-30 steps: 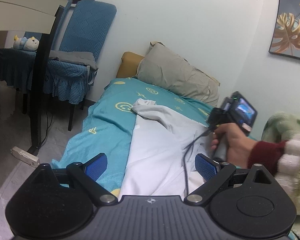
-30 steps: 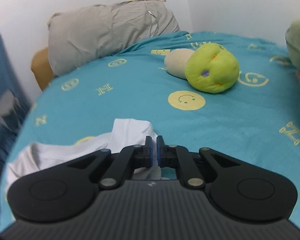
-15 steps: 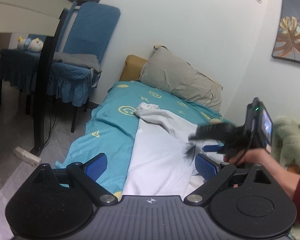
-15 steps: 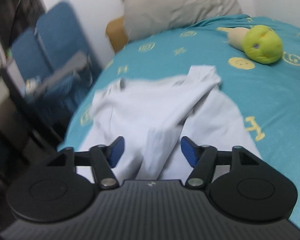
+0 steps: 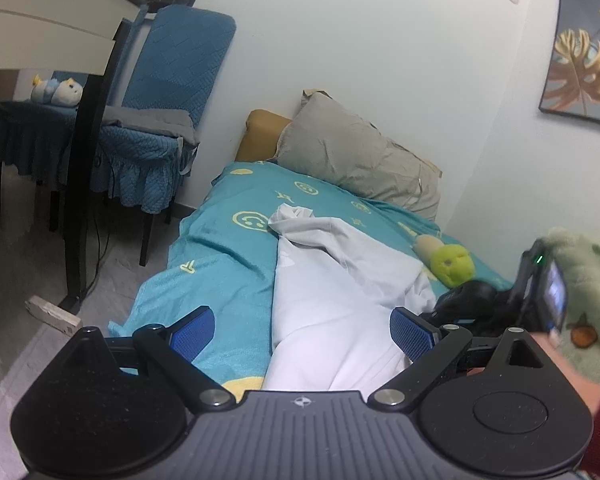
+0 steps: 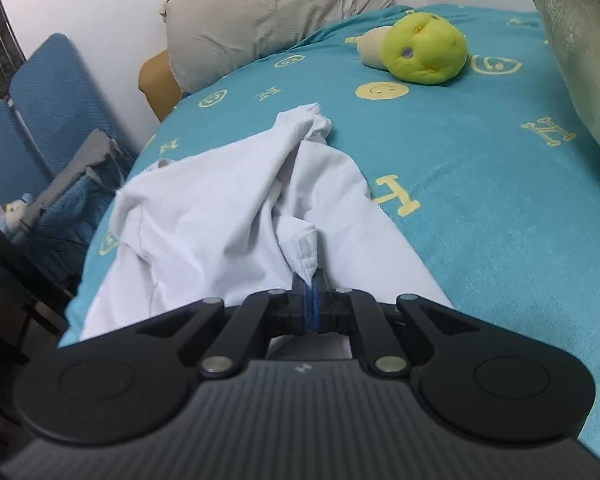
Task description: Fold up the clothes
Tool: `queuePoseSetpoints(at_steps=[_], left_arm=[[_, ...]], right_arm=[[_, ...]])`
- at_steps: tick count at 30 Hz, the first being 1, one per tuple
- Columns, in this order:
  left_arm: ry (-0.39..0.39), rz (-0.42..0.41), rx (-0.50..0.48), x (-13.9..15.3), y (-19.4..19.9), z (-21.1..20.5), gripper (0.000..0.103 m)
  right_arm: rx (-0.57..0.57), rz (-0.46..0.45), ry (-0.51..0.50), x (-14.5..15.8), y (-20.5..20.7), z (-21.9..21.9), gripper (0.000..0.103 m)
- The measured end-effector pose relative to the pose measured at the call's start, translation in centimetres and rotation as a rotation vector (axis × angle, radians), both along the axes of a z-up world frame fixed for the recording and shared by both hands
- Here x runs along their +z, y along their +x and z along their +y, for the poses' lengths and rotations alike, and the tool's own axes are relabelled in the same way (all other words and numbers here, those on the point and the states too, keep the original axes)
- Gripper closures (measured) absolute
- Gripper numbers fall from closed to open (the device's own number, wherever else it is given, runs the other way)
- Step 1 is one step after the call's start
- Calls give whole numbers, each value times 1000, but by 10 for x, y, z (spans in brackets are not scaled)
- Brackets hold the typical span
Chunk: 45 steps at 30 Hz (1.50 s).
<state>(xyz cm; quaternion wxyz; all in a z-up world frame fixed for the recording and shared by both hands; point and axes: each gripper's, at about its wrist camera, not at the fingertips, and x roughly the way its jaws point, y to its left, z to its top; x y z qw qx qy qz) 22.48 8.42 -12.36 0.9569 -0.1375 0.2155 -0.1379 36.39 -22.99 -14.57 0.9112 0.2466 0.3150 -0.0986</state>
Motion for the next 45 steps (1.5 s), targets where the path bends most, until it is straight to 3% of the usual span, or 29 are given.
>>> queuePoseSetpoints(at_steps=[1,3,5,7,13,18,24,29,38,42,45], left_arm=[[12,-1,-1,-1,0,-2,7],[30,0,-8,-1,-1,-5,7],[54,-9,-16,0,-5,-8,7],[75,-22,-28,3,-11,-11,7],[115,-50,-62,21,-49,-12,7],[95,-40,-72,43,-83,-6,6],[83,60,-108,60,-105,3,6],[-10,227,-107,70,-96,49,6],[-215,511,-112,2,-63,197,7],[-325,630,-125,-45,-59,246,14],[-431,700,-150,-84,-65,262,26]], right_arm=[[5,8,6,4,-2,-1,93],[27,28,-7,15,-9,-1,79],[52,10,-13,31,-24,-1,28],[74,-32,-24,52,-45,0,15],[96,-51,-5,115,-128,10,16],[147,-53,3,146,-216,25,16],[200,-97,-20,143,-291,32,16],[181,-58,-7,131,-297,23,16],[203,-48,19,123,-281,25,16],[208,-27,17,122,-276,31,16],[202,-4,23,120,-271,33,16]])
